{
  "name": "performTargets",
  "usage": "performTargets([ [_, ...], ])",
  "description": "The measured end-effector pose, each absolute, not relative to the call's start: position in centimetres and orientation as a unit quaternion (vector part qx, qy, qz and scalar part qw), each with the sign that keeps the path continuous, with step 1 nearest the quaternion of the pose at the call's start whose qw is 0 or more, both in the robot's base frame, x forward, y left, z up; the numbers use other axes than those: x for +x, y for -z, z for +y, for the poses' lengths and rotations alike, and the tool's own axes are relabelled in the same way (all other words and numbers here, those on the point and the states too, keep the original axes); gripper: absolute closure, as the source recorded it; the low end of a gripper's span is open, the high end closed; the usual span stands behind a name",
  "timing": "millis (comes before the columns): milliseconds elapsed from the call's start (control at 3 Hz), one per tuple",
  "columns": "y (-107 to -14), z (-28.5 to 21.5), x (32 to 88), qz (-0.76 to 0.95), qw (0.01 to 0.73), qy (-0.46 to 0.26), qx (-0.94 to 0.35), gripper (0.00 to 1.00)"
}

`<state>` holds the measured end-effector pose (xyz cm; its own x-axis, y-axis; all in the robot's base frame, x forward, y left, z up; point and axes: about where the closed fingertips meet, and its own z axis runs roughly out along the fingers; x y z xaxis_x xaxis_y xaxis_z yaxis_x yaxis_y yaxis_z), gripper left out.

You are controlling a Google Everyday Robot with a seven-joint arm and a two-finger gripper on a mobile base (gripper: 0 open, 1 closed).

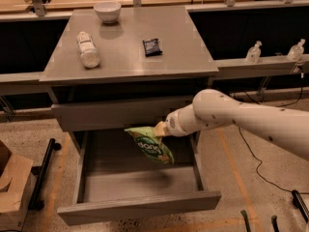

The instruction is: Place green rice chip bag into middle drawer

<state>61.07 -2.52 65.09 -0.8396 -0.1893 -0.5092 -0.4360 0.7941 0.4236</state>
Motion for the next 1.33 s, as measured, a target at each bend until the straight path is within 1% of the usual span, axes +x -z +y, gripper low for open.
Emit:
performTargets([
  [667,-58.5,-2.4,59.4,0.930,0.207,-0.272,-0.138,1.00],
  [1000,-57.0,-3.4,57.8,0.939,0.191,-0.266,-0.109,0.82],
  [1333,-56.2,-4.0,56.8,0.944,0.182,-0.261,-0.091,0.59],
])
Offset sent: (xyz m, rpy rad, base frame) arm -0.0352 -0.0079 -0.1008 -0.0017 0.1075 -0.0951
